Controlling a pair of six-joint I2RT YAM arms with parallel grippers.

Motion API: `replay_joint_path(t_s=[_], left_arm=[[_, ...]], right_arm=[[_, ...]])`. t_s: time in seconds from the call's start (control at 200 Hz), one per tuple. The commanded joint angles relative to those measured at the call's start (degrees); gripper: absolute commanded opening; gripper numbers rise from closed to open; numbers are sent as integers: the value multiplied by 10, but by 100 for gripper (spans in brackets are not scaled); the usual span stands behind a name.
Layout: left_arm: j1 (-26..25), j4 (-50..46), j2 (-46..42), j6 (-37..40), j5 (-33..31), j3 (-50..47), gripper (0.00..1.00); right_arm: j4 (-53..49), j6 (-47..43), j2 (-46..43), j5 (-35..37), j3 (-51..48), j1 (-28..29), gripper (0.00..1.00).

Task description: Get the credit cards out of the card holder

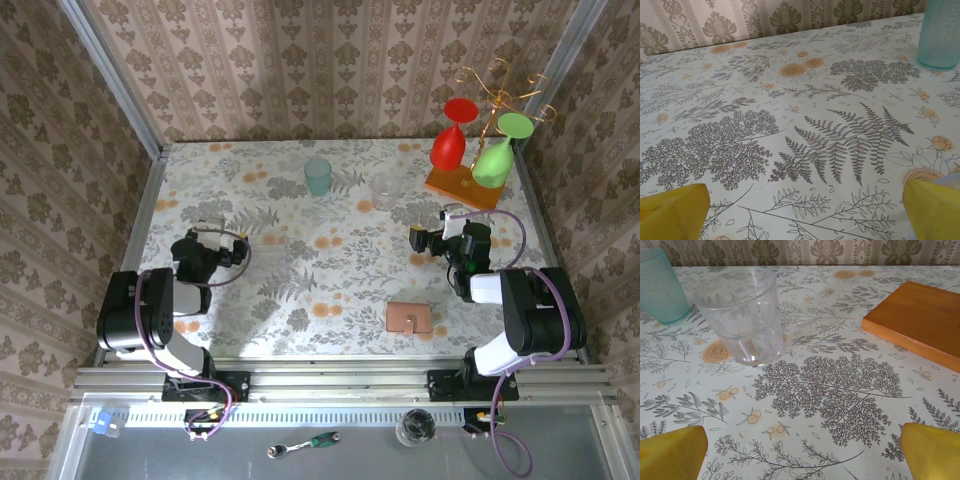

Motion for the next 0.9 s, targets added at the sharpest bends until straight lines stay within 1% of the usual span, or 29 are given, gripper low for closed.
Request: replay_joint_path(t_s=[0.0,0.115,0.355,0.625,0.78,0.895], left_arm=[[4,7,-3,10,15,11,100],[2,7,0,8,1,11,100],[2,-14,-1,5,-5,23,100],[4,-17,-2,5,-5,25,100],[10,-48,0,-4,-7,42,100],[15,-49,0,-10,-2,45,100]], right_arm=[[18,-11,1,-9,-4,-1,100],[18,-11,1,-9,-4,-1,100],[18,-11,1,-9,-4,-2,100],[18,-11,1,-9,-4,-2,100],[18,-10,2,-8,-3,-2,100],[17,-6,3,3,-1,-2,100]])
